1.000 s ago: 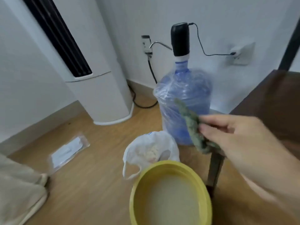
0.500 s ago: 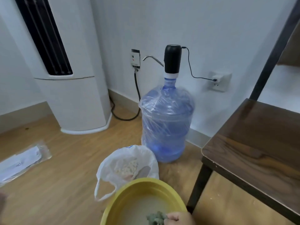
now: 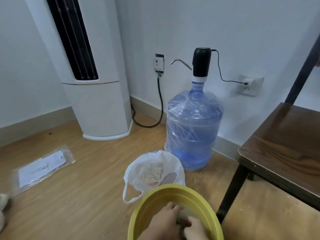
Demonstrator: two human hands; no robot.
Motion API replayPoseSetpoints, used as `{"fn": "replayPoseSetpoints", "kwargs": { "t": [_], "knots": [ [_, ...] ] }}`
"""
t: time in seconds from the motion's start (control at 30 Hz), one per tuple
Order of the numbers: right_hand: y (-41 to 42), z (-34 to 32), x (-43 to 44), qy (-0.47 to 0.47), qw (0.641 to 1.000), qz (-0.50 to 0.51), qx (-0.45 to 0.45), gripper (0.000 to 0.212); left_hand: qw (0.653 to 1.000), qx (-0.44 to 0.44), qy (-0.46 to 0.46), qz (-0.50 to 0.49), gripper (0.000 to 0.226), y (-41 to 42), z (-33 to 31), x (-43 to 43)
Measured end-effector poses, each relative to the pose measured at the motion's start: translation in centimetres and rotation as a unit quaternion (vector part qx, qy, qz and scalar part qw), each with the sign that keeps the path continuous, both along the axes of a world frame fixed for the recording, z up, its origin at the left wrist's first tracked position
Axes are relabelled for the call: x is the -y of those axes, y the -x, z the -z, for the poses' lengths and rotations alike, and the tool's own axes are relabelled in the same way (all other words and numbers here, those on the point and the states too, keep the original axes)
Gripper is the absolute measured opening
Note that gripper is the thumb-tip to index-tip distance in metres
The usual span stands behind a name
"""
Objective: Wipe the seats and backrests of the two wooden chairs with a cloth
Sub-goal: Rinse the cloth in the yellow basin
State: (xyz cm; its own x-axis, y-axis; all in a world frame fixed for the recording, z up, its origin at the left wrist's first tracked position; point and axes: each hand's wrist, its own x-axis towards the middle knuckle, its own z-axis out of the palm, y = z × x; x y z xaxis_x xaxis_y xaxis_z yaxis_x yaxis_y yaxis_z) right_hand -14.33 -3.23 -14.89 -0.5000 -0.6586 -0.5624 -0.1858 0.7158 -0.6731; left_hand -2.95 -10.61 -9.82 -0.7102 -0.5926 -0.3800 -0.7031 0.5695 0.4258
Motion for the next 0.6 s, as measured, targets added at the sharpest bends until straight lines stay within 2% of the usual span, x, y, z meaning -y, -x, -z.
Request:
{"fn": "replayPoseSetpoints", "kwargs": {
  "t": [0.03,0.13,0.23,0.4,0.47,0.6],
  "knots": [
    [-0.2,-0.8,-0.1,-0.026,0.998,-0.048,-0.009,0.025,0.999,0.009,-0.033,-0.017,0.066,0.1,0.3,0.1],
    [-0.5,-0.1,-1.3,-0.068,0.979,-0.166,-0.094,0.046,0.998,0.009,-0.023,-0.059,0.055,0.0,1.4,-0.2],
    [-0.9,0.2,-1.8,-0.077,0.973,-0.166,-0.142,0.049,0.994,-0.003,-0.018,-0.105,0.041,-0.3,2.4,-0.7],
    [-1.1,0.1,-2.4,-0.061,0.961,-0.150,-0.225,0.027,0.992,0.052,0.037,-0.112,0.025,-1.4,3.7,-1.4],
    [-1.1,0.1,-2.4,-0.064,0.961,-0.124,-0.240,0.028,0.990,0.062,0.057,-0.113,0.025,-1.9,4.3,-1.5],
    [-1.6,-0.2,-2.7,-0.050,0.958,-0.134,-0.249,0.034,0.985,-0.006,-0.006,-0.172,0.019,-2.6,4.1,-1.9]
  ]
}}
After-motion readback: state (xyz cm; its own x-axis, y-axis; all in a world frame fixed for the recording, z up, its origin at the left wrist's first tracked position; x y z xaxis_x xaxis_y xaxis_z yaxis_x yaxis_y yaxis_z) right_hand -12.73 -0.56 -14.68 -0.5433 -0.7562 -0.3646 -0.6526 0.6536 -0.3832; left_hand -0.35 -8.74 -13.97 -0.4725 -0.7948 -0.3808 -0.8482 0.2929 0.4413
